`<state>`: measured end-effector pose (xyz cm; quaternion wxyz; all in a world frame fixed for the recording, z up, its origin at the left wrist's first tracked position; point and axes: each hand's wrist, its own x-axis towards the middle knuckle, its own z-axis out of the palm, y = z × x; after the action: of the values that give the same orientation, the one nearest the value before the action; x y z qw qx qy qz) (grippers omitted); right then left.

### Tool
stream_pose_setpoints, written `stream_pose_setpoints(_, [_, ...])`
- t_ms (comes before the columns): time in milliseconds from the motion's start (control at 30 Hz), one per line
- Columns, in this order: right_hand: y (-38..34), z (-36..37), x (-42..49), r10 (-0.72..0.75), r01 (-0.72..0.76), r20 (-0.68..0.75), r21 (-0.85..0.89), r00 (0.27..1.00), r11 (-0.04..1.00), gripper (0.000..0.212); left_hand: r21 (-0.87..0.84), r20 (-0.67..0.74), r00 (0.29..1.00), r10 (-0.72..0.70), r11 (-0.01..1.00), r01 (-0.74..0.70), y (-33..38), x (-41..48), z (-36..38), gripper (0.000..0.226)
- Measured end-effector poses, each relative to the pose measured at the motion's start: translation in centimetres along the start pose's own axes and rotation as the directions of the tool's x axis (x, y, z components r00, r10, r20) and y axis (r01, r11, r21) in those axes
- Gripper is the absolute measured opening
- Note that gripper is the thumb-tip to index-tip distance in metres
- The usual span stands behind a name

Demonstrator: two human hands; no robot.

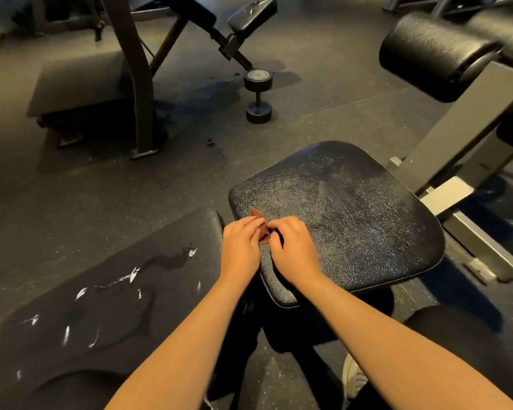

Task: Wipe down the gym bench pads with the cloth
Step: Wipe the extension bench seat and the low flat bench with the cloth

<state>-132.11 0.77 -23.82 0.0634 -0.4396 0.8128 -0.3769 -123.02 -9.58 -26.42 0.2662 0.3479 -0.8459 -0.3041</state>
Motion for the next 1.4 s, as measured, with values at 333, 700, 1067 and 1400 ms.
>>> stream_pose_setpoints(333, [0.0,0.8,1.2,0.014,-0.018,-0.067,-0.051,0.998,0.999,0.024,-0.006,-0.089,0.981,-0.172,0.985,0.172,1.0,2.6,0.8,0.036])
stream_pose_setpoints(700, [0.7,-1.0,-1.6,-0.01,0.011,-0.027,0.025,1.0,1.0,0.023,0.027,-0.036,0.992,-0.119,0.992,0.12,3.4,-5.1,1.2,0.035])
stream_pose_setpoints(1067, [1.1,-2.9,-6.6,-0.024,0.027,0.052,-0.053,0.998,0.998,0.023,0.025,0.058,0.998,0.038,0.999,-0.039,4.3,-10.1,-0.1,0.036])
stream_pose_setpoints(1400, [2.1,-4.4,-9.0,-0.071,0.078,0.095,-0.069,0.993,0.995,0.029,0.066,0.024,0.993,-0.113,0.992,0.111,5.4,-9.5,0.9,0.039])
